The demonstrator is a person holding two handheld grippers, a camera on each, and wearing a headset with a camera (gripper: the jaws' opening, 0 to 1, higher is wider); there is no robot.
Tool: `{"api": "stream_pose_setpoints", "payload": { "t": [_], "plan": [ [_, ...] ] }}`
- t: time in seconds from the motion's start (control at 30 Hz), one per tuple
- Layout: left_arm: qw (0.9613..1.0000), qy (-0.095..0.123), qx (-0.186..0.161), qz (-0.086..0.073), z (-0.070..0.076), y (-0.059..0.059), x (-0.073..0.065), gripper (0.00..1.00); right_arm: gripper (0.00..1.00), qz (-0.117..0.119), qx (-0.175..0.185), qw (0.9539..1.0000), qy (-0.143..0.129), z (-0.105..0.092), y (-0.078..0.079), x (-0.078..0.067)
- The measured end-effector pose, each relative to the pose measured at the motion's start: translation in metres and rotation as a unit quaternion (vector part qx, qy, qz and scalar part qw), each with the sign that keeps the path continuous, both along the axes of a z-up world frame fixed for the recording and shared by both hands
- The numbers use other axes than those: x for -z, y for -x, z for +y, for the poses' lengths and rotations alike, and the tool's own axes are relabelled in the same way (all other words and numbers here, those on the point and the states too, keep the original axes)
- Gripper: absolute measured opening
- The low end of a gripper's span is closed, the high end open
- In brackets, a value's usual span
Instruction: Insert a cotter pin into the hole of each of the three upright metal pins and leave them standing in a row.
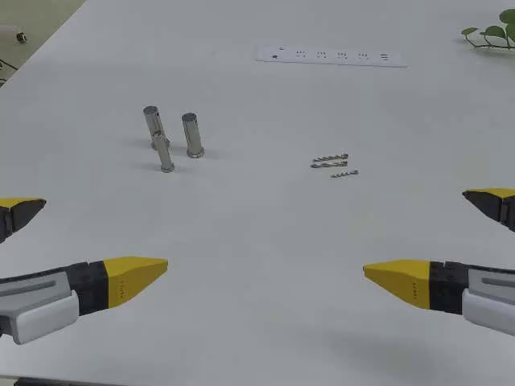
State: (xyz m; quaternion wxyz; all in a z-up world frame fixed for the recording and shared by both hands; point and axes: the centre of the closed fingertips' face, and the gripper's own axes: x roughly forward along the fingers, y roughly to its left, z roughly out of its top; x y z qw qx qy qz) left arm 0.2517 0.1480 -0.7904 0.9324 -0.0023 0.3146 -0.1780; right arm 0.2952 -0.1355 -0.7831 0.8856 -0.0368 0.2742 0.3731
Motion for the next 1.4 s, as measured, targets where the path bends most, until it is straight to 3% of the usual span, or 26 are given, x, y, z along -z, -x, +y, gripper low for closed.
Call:
{"api": "stream_pose_setpoints", "payload": {
  "t": [0.23,0.97,1.27,1.4],
  "plan": [
    [0.9996,0.024,-0.009,0.005,-0.0021,-0.0016,-0.0001,1.00,1.00,0.008,0.000,0.9999,0.007,-0.0007,0.0012,0.0035],
    [0.9994,0.032,-0.007,0.010,-0.0054,0.0056,0.0017,1.00,1.00,0.015,-0.009,0.9997,0.016,0.0077,0.0021,0.0054],
    [0.9994,0.034,-0.001,0.004,-0.0081,0.0021,-0.0012,0.99,1.00,0.020,-0.003,0.9997,0.013,0.0049,0.0018,0.0053],
    [0.9991,0.039,0.006,0.012,-0.0087,-0.0015,0.0012,0.90,1.00,0.023,-0.002,0.9996,0.016,0.0027,0.0031,0.0064]
  ]
}}
